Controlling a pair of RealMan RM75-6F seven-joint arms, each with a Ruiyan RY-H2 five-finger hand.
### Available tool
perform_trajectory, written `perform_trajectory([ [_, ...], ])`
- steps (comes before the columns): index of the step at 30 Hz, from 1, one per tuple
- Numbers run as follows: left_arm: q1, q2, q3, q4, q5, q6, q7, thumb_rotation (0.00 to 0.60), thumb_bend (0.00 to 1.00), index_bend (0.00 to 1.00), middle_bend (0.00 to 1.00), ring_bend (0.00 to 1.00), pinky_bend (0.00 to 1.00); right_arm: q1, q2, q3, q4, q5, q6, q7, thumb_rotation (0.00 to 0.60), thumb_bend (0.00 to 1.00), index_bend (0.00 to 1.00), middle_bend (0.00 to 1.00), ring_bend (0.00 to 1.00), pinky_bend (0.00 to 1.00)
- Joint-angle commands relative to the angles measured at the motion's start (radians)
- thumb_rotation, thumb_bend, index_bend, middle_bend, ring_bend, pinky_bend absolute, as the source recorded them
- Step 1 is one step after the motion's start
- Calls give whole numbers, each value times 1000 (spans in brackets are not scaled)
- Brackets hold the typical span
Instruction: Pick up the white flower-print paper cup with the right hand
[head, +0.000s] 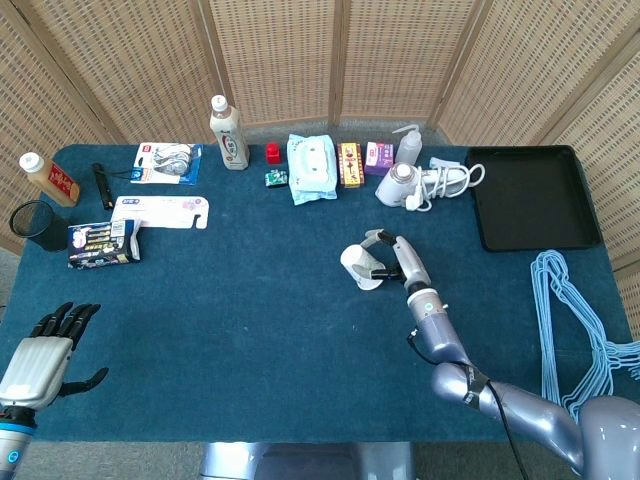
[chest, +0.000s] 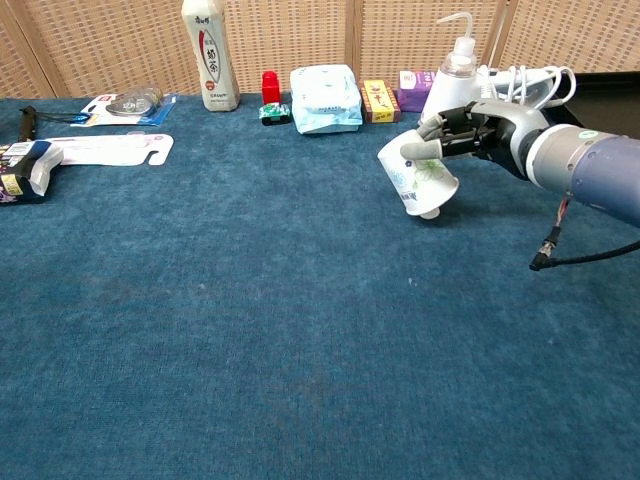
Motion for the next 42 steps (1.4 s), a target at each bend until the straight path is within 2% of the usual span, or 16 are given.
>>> perform_trajectory([
  [1, 0, 0, -1, 0, 0, 0, 0, 368, 235, 66, 127, 58, 126, -6, -8, -5, 9, -8, 7, 2, 512, 267, 505, 231, 195, 82],
  [8, 1, 0, 1, -1, 6, 3, -2, 368, 234, 66, 127, 58, 126, -16, -4, -20, 15, -23, 13, -14, 512, 265, 461, 218, 171, 57],
  [14, 2, 0, 1, -1, 12, 6, -5, 368, 235, 66, 127, 58, 126, -36, 24, -29, -12, -52, 27, -15, 510, 266, 332, 195, 155, 35],
  [19, -1, -2, 1, -1, 21, 4, -9, 364, 234, 66, 127, 58, 126, -61, 70, -47, -61, -88, 35, -16, 509, 274, 267, 174, 136, 22],
  [27, -2, -5, 2, 2, 32, 4, -17, 368, 234, 65, 127, 58, 126, -96, 159, -73, -164, -126, 63, -56, 509, 280, 223, 158, 124, 16],
  [34, 3, -6, 4, 5, 32, 9, -22, 369, 234, 65, 127, 58, 126, -130, 236, -83, -281, -155, 131, -102, 508, 281, 238, 170, 137, 32],
  [37, 5, -8, 7, 7, 32, 9, -24, 370, 233, 65, 128, 58, 126, -152, 260, -88, -332, -162, 196, -151, 512, 281, 298, 207, 173, 54],
  [42, 13, -14, 11, 14, 33, 16, -29, 366, 235, 66, 127, 57, 126, -196, 281, -129, -383, -217, 347, -292, 511, 282, 409, 271, 251, 100],
])
